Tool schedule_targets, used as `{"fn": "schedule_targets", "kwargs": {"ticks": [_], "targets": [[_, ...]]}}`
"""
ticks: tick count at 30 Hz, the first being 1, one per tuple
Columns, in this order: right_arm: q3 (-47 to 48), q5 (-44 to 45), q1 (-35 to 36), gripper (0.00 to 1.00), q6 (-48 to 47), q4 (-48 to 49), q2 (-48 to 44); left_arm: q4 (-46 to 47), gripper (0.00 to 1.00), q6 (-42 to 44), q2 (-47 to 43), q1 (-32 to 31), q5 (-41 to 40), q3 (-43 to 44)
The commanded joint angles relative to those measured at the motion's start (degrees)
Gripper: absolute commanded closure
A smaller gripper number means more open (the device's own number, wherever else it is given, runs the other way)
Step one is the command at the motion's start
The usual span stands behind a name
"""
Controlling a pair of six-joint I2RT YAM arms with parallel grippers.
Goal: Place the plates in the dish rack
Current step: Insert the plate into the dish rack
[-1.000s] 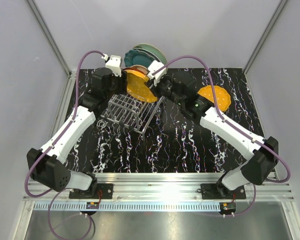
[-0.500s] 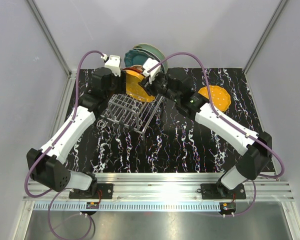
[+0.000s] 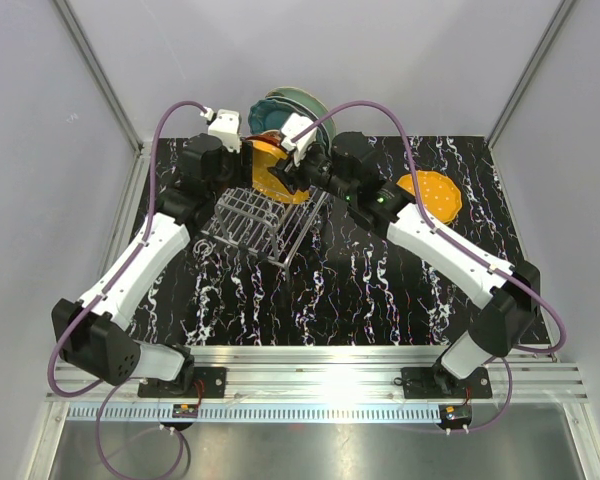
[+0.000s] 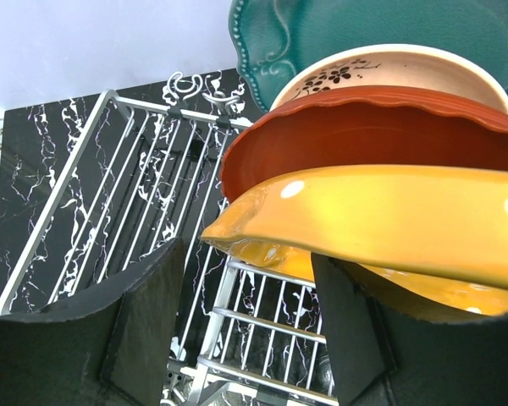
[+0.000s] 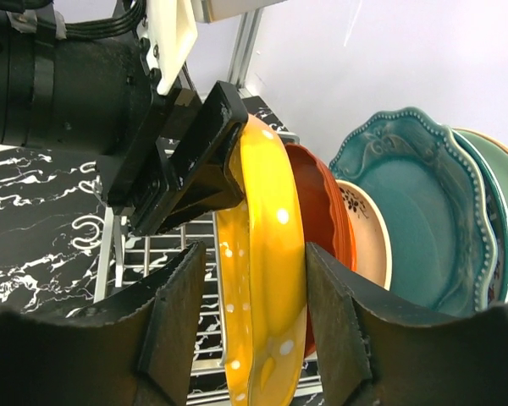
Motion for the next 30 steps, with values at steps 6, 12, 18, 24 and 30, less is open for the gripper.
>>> {"fn": "schedule_targets", "kwargs": {"ticks": [6, 12, 18, 24, 30], "targets": [[3.67, -1.71, 1.17, 0.41, 1.11, 1.11, 0.21, 4.94, 0.34, 0.92, -2.6, -0.09, -1.56, 0.04], [3.4, -1.45, 1.25, 0.43, 1.2, 1.19, -0.58, 5.02, 0.34, 1.27, -2.87, -0.09, -2.36, -0.05], [3.23, -1.88, 1.17, 0.45, 1.64, -0.74, -1.37, 5.02, 0.35, 1.88, -3.05, -0.09, -2.53, -0.31], [3.14, -2.5, 1.08, 0.55, 2.17, -0.57, -2.07, 5.11, 0.44, 2.06, -2.96, -0.09, -2.44, -0.4], [3.23, -2.33, 1.25, 0.62, 2.25, -0.56, -1.29, 4.76, 0.46, 2.15, -2.78, -0.09, -2.36, -0.32]]}}
